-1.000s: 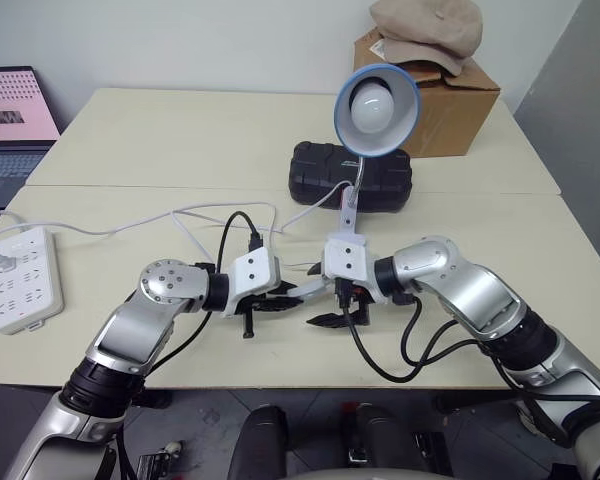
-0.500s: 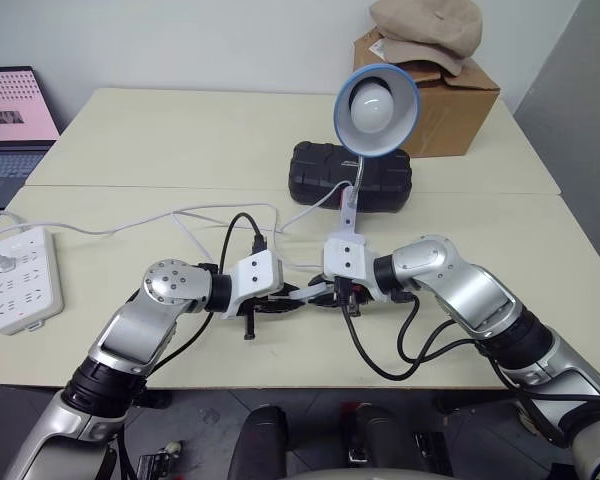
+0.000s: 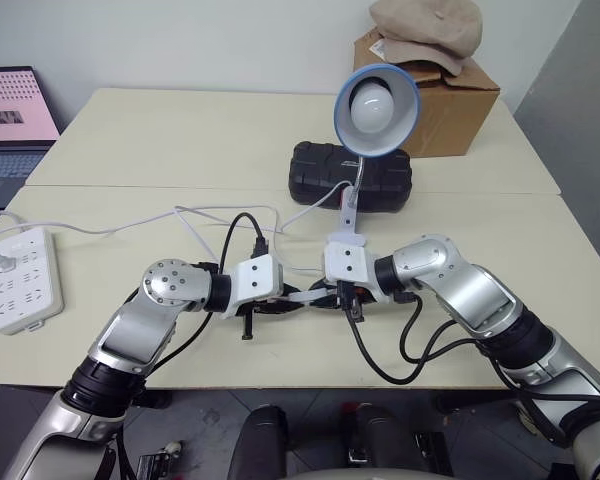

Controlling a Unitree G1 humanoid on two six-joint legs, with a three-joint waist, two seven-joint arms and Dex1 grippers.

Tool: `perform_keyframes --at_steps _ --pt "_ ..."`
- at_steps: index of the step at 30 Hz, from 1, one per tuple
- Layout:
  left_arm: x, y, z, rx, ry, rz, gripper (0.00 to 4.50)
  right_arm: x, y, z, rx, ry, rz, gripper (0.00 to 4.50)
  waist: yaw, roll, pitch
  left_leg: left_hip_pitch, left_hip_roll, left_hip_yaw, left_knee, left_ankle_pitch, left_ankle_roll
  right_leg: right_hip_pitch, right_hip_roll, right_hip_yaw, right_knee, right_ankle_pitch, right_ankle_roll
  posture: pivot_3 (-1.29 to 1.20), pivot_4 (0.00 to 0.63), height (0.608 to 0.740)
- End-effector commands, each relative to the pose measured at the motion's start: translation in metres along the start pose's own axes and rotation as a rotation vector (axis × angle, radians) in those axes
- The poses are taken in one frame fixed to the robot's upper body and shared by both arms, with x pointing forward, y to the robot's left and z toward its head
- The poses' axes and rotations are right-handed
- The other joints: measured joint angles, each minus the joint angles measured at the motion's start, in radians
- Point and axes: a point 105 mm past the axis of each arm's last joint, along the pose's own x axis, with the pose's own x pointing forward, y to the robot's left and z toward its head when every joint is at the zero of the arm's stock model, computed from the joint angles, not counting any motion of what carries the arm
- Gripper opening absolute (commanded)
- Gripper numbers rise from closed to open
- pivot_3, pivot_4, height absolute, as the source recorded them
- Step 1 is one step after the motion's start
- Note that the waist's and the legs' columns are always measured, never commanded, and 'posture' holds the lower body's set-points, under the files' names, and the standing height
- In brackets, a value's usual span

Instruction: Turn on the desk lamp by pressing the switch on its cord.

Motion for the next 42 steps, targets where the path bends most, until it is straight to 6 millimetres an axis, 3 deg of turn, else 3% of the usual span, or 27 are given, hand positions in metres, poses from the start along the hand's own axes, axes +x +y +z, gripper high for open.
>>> perform_keyframes --at_steps 1,5,7,21,34,42 --pt "-0.004 0.008 0.003 0.015 -0.011 0.049 0.39 -0.004 -0.003 0.009 -0.031 -0.034 -0.013 0.67 0.0 0.0 0.0 0.0 0.0 0.0 0.0 0.0 0.0 0.0 0.0 0.0 0.0 0.0 0.0 0.0 0.15 0.74" --pt "-0.003 0.008 0.002 0.019 -0.011 0.048 0.39 -0.004 -0.001 0.009 -0.034 -0.037 -0.003 0.67 0.0 0.0 0.0 0.0 0.0 0.0 0.0 0.0 0.0 0.0 0.0 0.0 0.0 0.0 0.0 0.0 0.15 0.74" --pt "-0.004 0.008 0.002 0.021 -0.009 0.047 0.39 -0.004 0.0 0.01 -0.038 -0.046 0.008 1.33 0.0 0.0 0.0 0.0 0.0 0.0 0.0 0.0 0.0 0.0 0.0 0.0 0.0 0.0 0.0 0.0 0.15 0.74" --pt "-0.005 0.006 0.0 0.034 0.003 0.047 0.39 -0.006 -0.001 0.015 -0.043 -0.067 0.0 4.35 0.0 0.0 0.0 0.0 0.0 0.0 0.0 0.0 0.0 0.0 0.0 0.0 0.0 0.0 0.0 0.0 0.15 0.74" --pt "-0.003 0.007 0.001 0.038 -0.002 0.046 0.39 -0.007 -0.006 0.008 -0.008 -0.038 -0.029 4.37 0.0 0.0 0.0 0.0 0.0 0.0 0.0 0.0 0.0 0.0 0.0 0.0 0.0 0.0 0.0 0.0 0.15 0.74" --pt "-0.002 0.006 0.003 0.037 -0.008 0.046 0.39 -0.004 -0.009 0.006 -0.003 -0.029 -0.049 2.67 0.0 0.0 0.0 0.0 0.0 0.0 0.0 0.0 0.0 0.0 0.0 0.0 0.0 0.0 0.0 0.0 0.15 0.74"
